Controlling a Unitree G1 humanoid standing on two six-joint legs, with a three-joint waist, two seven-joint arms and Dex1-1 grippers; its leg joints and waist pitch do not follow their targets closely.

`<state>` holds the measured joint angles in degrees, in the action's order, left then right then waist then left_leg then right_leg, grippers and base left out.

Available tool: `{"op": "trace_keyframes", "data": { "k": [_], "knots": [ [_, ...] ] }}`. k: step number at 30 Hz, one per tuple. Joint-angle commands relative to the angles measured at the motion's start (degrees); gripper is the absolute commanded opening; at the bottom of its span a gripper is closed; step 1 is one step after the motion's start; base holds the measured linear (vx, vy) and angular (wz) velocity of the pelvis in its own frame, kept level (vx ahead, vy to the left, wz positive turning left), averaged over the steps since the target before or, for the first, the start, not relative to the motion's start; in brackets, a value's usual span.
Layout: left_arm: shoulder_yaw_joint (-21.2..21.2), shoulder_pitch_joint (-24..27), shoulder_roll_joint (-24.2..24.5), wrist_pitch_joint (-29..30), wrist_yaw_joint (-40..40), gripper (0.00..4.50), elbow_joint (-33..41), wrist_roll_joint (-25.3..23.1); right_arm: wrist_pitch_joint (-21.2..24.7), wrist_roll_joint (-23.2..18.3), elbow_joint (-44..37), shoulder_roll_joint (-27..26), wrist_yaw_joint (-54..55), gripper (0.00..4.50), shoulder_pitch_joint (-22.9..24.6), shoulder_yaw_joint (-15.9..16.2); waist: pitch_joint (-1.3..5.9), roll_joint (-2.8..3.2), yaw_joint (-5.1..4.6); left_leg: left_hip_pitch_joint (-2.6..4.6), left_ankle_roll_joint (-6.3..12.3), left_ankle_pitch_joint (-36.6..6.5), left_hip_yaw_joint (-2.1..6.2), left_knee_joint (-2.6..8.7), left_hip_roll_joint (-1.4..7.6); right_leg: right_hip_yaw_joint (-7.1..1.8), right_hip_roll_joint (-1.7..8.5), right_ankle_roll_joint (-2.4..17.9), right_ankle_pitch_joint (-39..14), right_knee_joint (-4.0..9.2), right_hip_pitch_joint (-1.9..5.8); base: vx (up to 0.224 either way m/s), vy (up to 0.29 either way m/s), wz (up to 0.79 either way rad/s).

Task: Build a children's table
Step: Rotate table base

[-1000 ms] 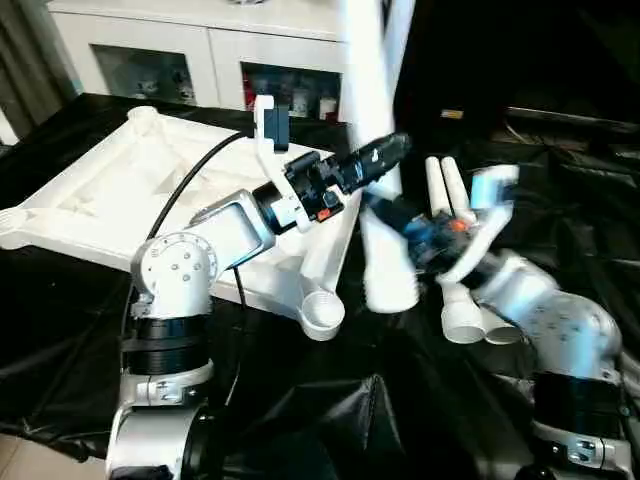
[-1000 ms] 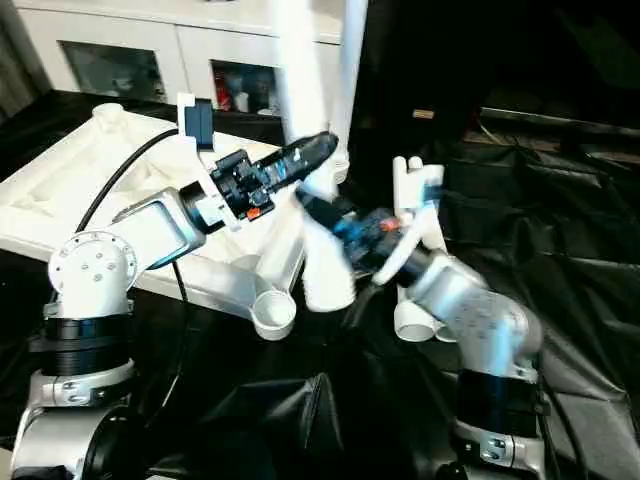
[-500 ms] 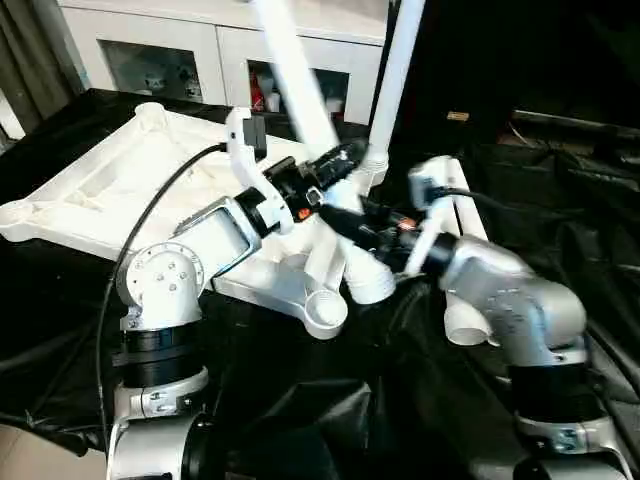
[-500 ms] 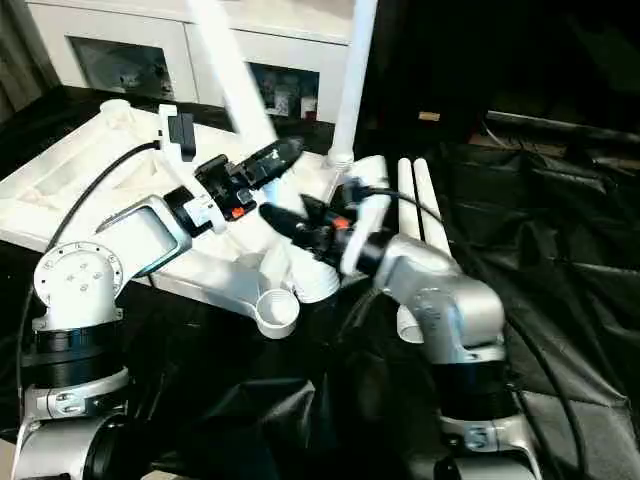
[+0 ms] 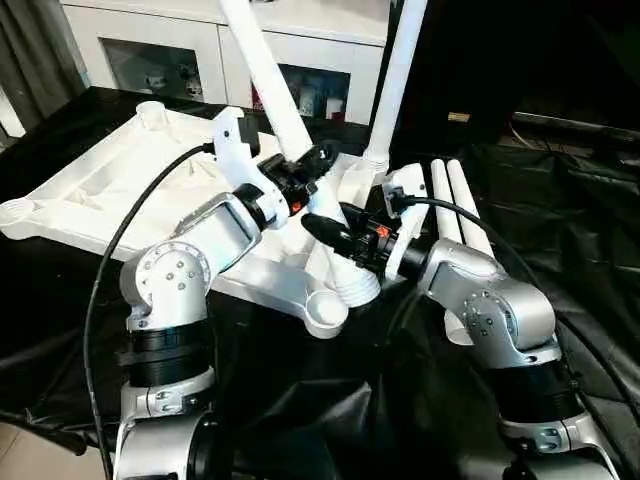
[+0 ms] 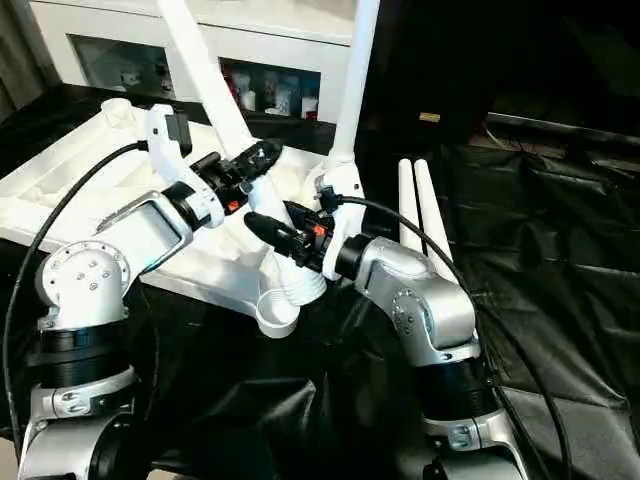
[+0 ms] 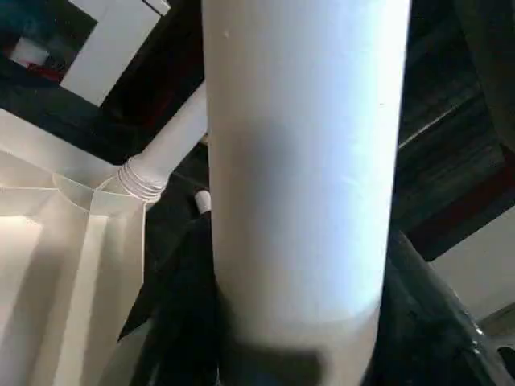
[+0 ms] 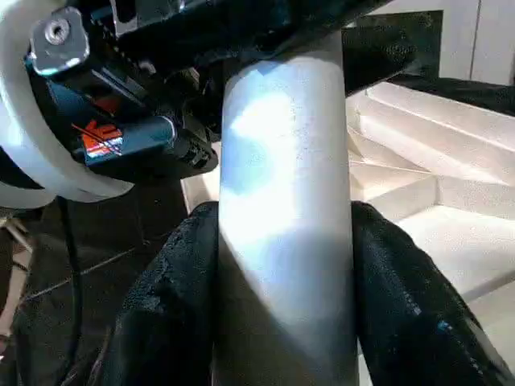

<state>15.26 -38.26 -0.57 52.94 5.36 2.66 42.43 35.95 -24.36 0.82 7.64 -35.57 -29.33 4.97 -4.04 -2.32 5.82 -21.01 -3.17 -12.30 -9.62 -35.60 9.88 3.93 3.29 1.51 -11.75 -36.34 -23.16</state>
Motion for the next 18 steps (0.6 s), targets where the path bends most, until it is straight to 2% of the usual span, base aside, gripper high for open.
{"op": "trace_keyframes", "data": {
  "k": [1, 3, 4, 5, 7, 9, 10, 14, 15, 18],
  "knots": [
    [-1.17, -1.65, -0.33, -0.56, -0.56, 1.88, 1.54, -0.40, -0.46, 1.88, 1.06, 0.31, 1.14, 1.84, -0.29, 0.86, 4.42, -0.05, 0.15, 0.24, 1.52, 1.71, 1.02, 3.96, 3.03, -3.53, 5.18, 11.61, 0.73, 3.42, 4.02, 0.000, 0.000, 0.00],
    [-1.16, -1.61, -0.34, -0.53, -0.56, 1.86, 1.67, -0.36, -0.91, 2.21, 1.21, 0.23, 1.41, 1.84, -0.31, 0.94, 4.41, 0.03, 0.15, 0.27, 1.40, 1.41, 1.04, 3.98, 3.06, -3.51, 5.17, 11.58, 0.46, 3.43, 3.99, 0.000, 0.000, 0.00],
    [-1.16, -1.61, -0.34, -0.53, -0.56, 1.86, 1.67, -0.36, -0.91, 2.21, 1.21, 0.23, 1.41, 2.19, -0.31, 0.94, 4.42, 0.02, 0.11, 0.26, 1.36, 1.31, 1.05, 3.99, 3.07, -3.51, 5.14, 11.57, 0.42, 3.44, 3.98, 0.000, 0.000, 0.00],
    [-1.20, -1.58, -0.17, -0.56, -0.22, 1.86, 1.78, -0.08, -0.84, 1.41, 1.67, -0.19, 1.19, 2.54, -0.39, 0.52, 4.41, 0.07, 0.11, 0.27, 1.35, 1.11, 1.03, 3.99, 3.06, -3.53, 5.17, 11.64, 0.40, 3.47, 3.96, 0.000, 0.000, 0.00],
    [-1.43, -1.44, 0.49, -0.95, 1.50, 1.86, 2.03, 0.51, 0.20, -0.96, 2.03, -0.82, -0.17, 2.54, -0.47, -0.72, 4.40, 0.09, 0.09, 0.28, 1.31, 0.62, 1.03, 4.02, 3.04, -3.51, 5.16, 11.64, -0.10, 3.53, 3.96, 0.000, 0.000, 0.00],
    [-2.01, -1.33, 1.57, -1.03, 4.57, 1.86, 2.30, 1.35, 2.37, -4.12, 1.69, -1.15, -1.74, 2.89, -0.40, -2.26, 4.43, 0.12, 0.14, 0.34, 1.56, 0.52, 1.03, 4.05, 3.00, -3.51, 5.15, 11.69, -0.44, 3.55, 3.96, 0.000, 0.000, 0.00],
    [-2.93, -1.29, 3.11, -1.04, 8.22, 1.85, 2.42, 1.91, 3.06, -4.94, 1.15, -0.26, -2.92, 2.95, -0.22, -2.53, 4.40, -0.14, 0.04, 0.30, 1.54, 0.34, 1.05, 4.13, 3.13, -3.48, 5.13, 11.75, -0.67, 3.57, 3.94, 0.000, 0.000, 0.00],
    [-5.80, -1.14, 7.90, -1.14, 18.73, 1.85, 2.34, 2.83, 6.79, -8.74, -0.44, 3.55, -8.53, 3.00, 0.31, -3.25, 4.39, 0.12, 0.28, 0.48, 1.58, 1.03, 0.97, 4.12, 3.01, -3.47, 5.01, 11.04, -0.99, 3.46, 3.84, 0.000, 0.000, 0.00],
    [-6.11, -1.29, 9.19, -0.89, 22.24, 1.85, 2.03, 3.75, 8.26, -10.05, -1.17, 5.47, -11.30, 3.00, 0.66, -3.04, 4.41, 0.22, 0.36, 0.59, 1.67, 1.24, 0.92, 4.03, 3.01, -3.46, 5.01, 11.40, -0.22, 3.45, 3.74, 0.000, 0.000, 0.00],
    [-7.33, -1.44, 13.18, -1.42, 33.80, 1.85, 2.21, 6.10, 10.78, -11.54, -3.39, 11.53, -19.10, 3.00, 2.22, -0.71, 4.38, 0.00, 0.85, 0.50, 2.06, 1.32, 0.82, 4.01, 2.99, -3.51, 5.08, 11.29, -0.29, 3.37, 3.91, 0.000, 0.000, 0.00]
  ]
}}
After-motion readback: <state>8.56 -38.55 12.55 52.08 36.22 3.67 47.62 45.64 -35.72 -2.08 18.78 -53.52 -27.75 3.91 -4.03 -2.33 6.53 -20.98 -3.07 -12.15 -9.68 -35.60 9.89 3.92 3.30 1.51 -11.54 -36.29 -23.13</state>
